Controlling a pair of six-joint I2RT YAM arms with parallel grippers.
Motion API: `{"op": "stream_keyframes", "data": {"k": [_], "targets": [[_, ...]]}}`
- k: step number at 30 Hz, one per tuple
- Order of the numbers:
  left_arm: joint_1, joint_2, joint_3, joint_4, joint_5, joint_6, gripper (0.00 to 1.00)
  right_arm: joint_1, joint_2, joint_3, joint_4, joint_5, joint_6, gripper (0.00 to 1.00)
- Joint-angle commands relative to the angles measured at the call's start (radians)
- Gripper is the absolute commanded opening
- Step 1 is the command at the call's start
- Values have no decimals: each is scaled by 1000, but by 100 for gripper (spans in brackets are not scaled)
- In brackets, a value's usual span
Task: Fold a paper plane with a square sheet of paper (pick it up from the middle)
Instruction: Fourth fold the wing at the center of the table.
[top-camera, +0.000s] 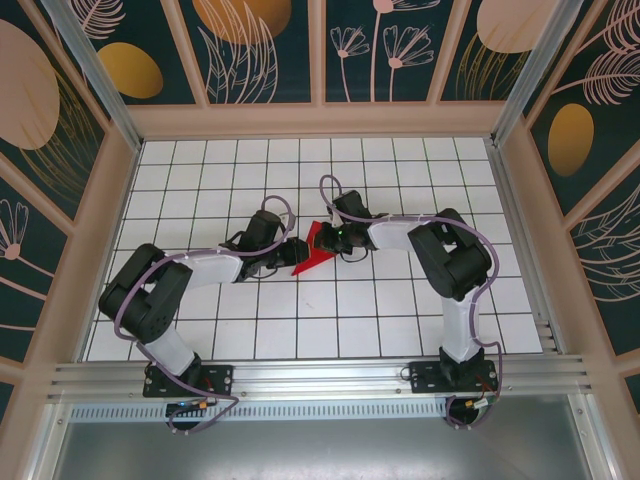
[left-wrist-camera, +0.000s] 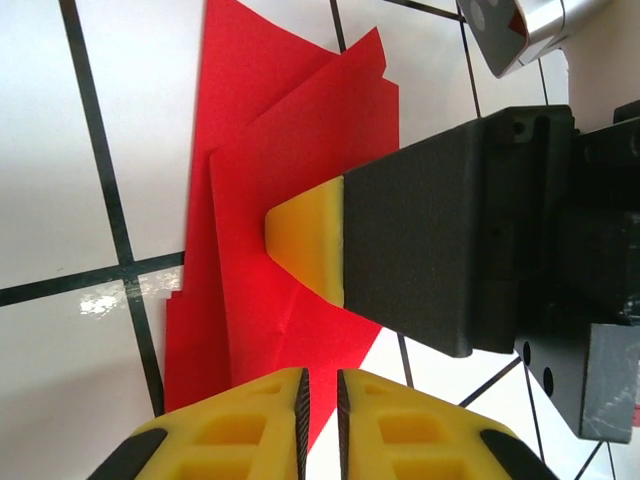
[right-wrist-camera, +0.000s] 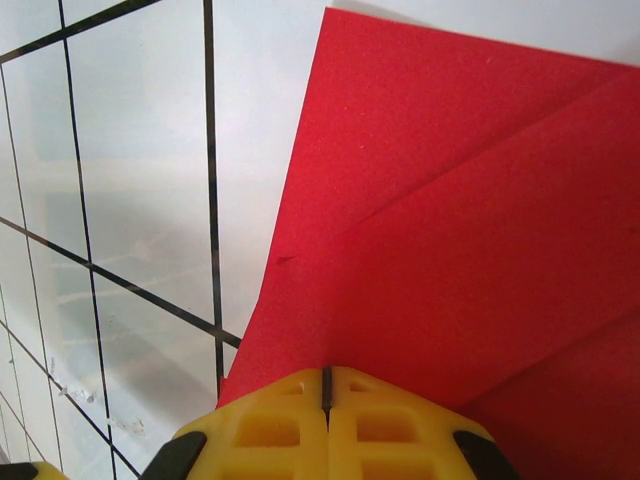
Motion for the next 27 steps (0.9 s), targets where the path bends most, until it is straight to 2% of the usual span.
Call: {"op": "stream_keyframes", "data": {"k": [1,15,27], "targets": [[-6,36,38,-27,42,4,14,1,83,-15,-81,65,12,4],[-19,93,42,-107,-26,25,11,3,101,0,-112,93,19,3],[-18,109,20,-165,-131,41,8,3,111,1,-122,104,22,3]]}}
